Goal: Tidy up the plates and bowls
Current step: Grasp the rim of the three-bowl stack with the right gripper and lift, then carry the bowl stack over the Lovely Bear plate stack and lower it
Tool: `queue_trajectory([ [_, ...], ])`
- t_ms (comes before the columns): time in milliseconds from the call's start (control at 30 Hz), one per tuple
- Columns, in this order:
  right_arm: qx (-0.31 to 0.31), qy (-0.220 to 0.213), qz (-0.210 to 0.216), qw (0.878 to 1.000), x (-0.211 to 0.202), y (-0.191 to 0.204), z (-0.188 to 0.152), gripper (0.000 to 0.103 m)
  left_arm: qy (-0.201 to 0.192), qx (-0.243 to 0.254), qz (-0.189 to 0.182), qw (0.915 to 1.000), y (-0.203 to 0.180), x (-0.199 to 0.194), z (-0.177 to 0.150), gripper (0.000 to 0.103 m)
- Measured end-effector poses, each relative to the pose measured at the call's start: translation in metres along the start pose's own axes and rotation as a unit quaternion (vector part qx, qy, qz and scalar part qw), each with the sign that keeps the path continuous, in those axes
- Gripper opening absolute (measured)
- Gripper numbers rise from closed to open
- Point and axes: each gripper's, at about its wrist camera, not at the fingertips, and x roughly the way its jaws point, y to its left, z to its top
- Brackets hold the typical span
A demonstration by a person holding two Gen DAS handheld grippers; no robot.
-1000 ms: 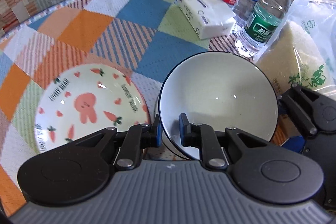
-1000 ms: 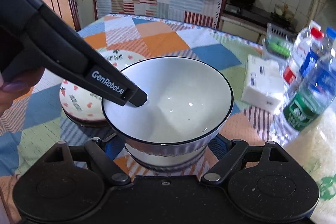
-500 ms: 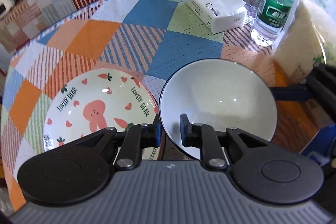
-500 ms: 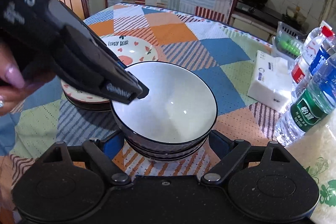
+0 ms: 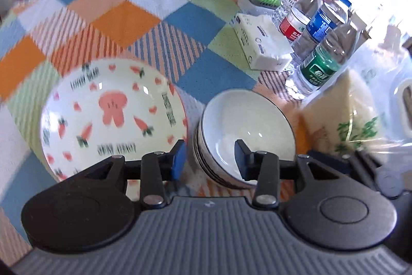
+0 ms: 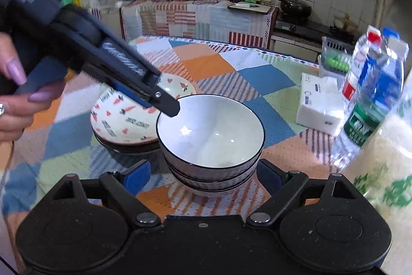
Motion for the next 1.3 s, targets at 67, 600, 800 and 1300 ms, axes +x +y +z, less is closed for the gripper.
queue_trajectory([
  [67,0.024,-0.009,0.021,0.999,0.002,-0.006,-0.006,0.093,0.017,-0.037,-0.023,0.9989,0.008,0.005,-0.005,0.041],
  [600,0.033,0.047,0.018,0.998,0.068,-0.015,-0.025,0.094,0.034,-0.107,-0.032,0.9932,0.016,0.051,-0.024,0.053],
  [800,0.017,0.042,-0.017,0.999,0.087,-0.011,-0.029,0.095,0.022,-0.14,-0.056,0.9884,0.019,0.058,-0.032,0.053],
  [1300,0.028,0.008,0.011,1.0,0.104,-0.023,-0.033,0.099,-0.014,-0.111,-0.014,0.9936,0.017,0.065,-0.033,0.036],
])
